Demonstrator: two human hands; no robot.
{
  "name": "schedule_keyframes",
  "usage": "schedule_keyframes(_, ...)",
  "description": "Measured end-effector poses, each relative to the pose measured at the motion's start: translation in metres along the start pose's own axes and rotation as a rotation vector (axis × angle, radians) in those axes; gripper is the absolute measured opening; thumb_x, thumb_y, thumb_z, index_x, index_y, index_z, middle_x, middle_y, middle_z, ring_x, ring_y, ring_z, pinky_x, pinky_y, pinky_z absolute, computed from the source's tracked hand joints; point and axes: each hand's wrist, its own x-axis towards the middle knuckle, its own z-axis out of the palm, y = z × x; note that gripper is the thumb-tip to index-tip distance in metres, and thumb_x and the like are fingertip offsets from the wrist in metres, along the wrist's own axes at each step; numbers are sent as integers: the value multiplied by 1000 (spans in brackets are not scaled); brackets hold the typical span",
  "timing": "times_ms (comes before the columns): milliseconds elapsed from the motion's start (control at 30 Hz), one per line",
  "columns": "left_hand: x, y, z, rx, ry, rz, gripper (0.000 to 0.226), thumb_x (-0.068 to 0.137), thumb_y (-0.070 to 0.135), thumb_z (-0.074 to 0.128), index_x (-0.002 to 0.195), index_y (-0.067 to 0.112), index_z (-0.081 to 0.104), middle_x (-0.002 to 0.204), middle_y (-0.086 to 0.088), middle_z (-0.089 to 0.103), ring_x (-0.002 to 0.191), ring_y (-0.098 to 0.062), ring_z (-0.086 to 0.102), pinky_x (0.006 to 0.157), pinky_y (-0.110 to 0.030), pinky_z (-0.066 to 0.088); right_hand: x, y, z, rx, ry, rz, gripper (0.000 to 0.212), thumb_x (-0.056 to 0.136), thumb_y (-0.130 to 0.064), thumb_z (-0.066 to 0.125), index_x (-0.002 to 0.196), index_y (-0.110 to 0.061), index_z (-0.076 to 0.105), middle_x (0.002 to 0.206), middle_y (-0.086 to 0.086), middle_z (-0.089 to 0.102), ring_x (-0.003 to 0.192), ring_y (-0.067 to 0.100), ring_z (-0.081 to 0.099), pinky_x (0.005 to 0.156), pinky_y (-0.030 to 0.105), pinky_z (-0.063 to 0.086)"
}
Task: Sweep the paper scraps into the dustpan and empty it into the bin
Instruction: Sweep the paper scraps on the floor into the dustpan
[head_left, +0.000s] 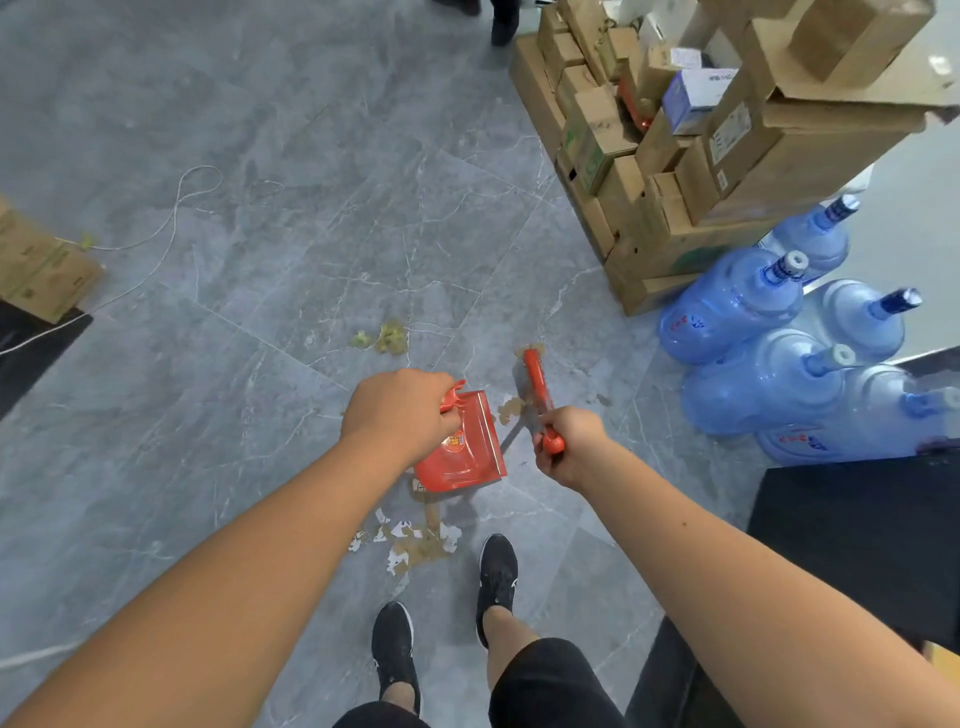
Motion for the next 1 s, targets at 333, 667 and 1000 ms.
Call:
schedule_keyframes(333,78,71,2,31,-14,48,17,86,41,56,80,25,55,65,6,49,69,-24,56,55,-30,40,50,-63,-57,-10,26,1,20,95,0,38,106,-13,48,70,9,45,51,15,42,36,13,34)
schedule_keyframes(667,118,80,15,30,-27,42,17,86,40,54,78,25,53,71,5,58,71,-24,61,55,-30,43,100,-91,-39,-160,49,-23,15,93,1,40,89,-11,47,64,6,42,50,15,40,36,13,30)
schedule_keyframes(1000,111,52,33,6,-29,-17,17,84,42,54,83,25,58,75,3,63,73,-24,62,58,-30,49,99,-53,-20,-271,-19,65,16,96,-5,45,81,-10,49,41,4,46,46,16,45,35,14,28)
